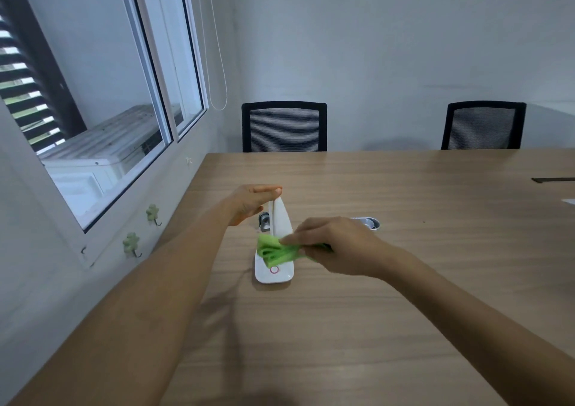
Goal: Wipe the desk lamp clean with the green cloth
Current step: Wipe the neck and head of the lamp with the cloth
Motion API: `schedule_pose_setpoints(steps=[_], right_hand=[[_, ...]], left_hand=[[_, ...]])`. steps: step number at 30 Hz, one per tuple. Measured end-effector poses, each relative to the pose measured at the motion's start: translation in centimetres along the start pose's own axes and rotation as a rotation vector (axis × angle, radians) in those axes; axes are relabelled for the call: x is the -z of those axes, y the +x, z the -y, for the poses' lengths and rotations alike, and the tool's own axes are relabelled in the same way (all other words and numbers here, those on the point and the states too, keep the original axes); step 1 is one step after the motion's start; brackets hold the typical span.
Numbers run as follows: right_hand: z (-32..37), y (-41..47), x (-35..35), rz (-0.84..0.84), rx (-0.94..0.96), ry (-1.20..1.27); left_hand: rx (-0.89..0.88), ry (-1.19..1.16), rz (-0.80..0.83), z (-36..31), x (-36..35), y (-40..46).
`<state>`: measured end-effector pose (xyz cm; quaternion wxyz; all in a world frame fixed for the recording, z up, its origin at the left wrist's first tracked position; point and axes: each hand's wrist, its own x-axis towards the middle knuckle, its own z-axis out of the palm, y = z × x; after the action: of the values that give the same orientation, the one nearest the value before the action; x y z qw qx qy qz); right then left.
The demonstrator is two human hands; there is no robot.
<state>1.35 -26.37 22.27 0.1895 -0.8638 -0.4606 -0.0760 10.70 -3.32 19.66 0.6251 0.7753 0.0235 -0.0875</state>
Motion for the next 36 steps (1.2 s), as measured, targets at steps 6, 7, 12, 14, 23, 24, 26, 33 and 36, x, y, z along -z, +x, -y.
schedule_pose_setpoints(steps=[6,7,12,14,23,24,26,33,36], right_hand=[[-0.7,1.9,2.7,-0.074,-0.080,-0.034],[-1.2,2.8,2.9,-0.090,-0.128,-0.098],[0.3,4.9,1.7,0.021,-0.093,-0.369],[2.0,4.0,1.7,0.098,0.009,-0.398],[1.5,5.0,3.6,0.003,-0.168,-0.246],[0.9,5.6,3.1,-0.020,-0.207,-0.272],[0.4,6.1,1.9,-0.023,-0.231,-0.307],[2.1,2.8,2.3,0.163,-0.003,-0.035],[-0.3,3.1,2.6,-0.010,-0.091,0.078]], left_hand=[[-0.005,-0.035,-0.005,0.1,0.4,0.6],[-0.003,-0.045,-0.013,0.1,0.4,0.7],[-0.020,-0.001,0.021,-0.2,0.5,0.5],[-0.018,0.022,0.019,-0.2,0.5,0.4],[-0.029,-0.072,-0.001,-0.5,0.4,0.5],[-0.034,-0.082,-0.013,-0.5,0.4,0.5],[-0.052,-0.065,-0.027,-0.4,0.4,0.6],[-0.045,-0.020,-0.109,0.2,0.2,1.5],[-0.047,-0.049,-0.115,0.2,0.0,1.5]])
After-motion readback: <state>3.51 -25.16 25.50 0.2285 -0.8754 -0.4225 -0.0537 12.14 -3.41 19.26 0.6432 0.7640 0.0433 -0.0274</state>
